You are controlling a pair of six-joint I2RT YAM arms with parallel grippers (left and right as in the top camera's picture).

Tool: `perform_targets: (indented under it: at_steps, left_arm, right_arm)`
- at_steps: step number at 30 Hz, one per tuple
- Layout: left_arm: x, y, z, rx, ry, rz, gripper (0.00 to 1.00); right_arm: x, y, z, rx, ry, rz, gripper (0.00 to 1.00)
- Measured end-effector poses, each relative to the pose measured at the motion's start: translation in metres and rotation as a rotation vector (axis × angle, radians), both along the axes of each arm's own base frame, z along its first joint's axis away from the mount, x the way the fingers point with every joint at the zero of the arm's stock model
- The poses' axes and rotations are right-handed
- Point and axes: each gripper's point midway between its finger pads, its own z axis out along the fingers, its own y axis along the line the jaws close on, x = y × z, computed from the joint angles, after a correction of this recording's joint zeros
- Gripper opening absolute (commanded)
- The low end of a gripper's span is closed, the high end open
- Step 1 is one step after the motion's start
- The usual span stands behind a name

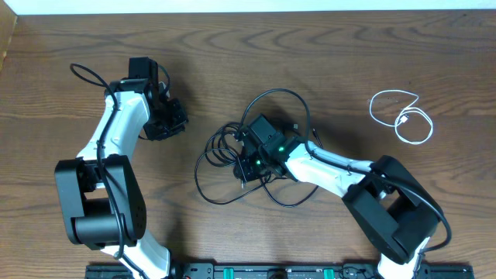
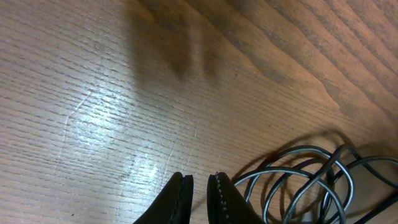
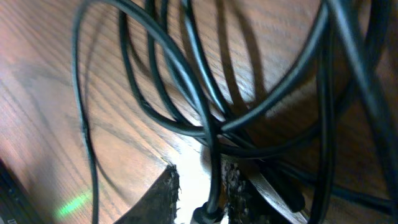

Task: Untangle cables

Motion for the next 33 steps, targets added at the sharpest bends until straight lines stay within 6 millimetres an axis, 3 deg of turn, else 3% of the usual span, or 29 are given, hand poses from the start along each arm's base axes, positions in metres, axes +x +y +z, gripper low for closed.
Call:
perform_targets:
  at_steps: [5,7,9,16,23,28,33]
  left_arm:
    - [0.000,0.001,0.000,0.003,0.000,0.002,0.15]
    - [0.000,0.001,0.000,0.003,0.001,0.002,0.16]
    - [0.000,0.001,0.000,0.003,0.001,0.002,0.15]
    - [0.000,0.001,0.000,0.003,0.001,0.002,0.16]
    - [0.000,0.001,0.000,0.003,0.001,0.002,0.16]
    - [0.000,0.001,0.000,0.003,0.001,0.002,0.16]
    - [0.000,0.001,0.000,0.002,0.001,0.004,0.16]
  right_arm:
    - [0.020,0.010,0.039,0.055,-0.116,-0.017,0.03]
    - [0.028,0.014,0.053,0.081,-0.159,-0.028,0.33]
    - [0.035,0.015,0.061,0.088,-0.200,-0.037,0.40]
    - [0.056,0.013,0.066,0.059,-0.303,-0.096,0.41]
    - [0.082,0.020,0.061,0.048,-0.429,-0.161,0.26]
    - [0.089,0.029,0.042,0.058,-0.435,-0.176,0.25]
    - [0.075,0.040,0.016,0.039,-0.402,-0.142,0.27]
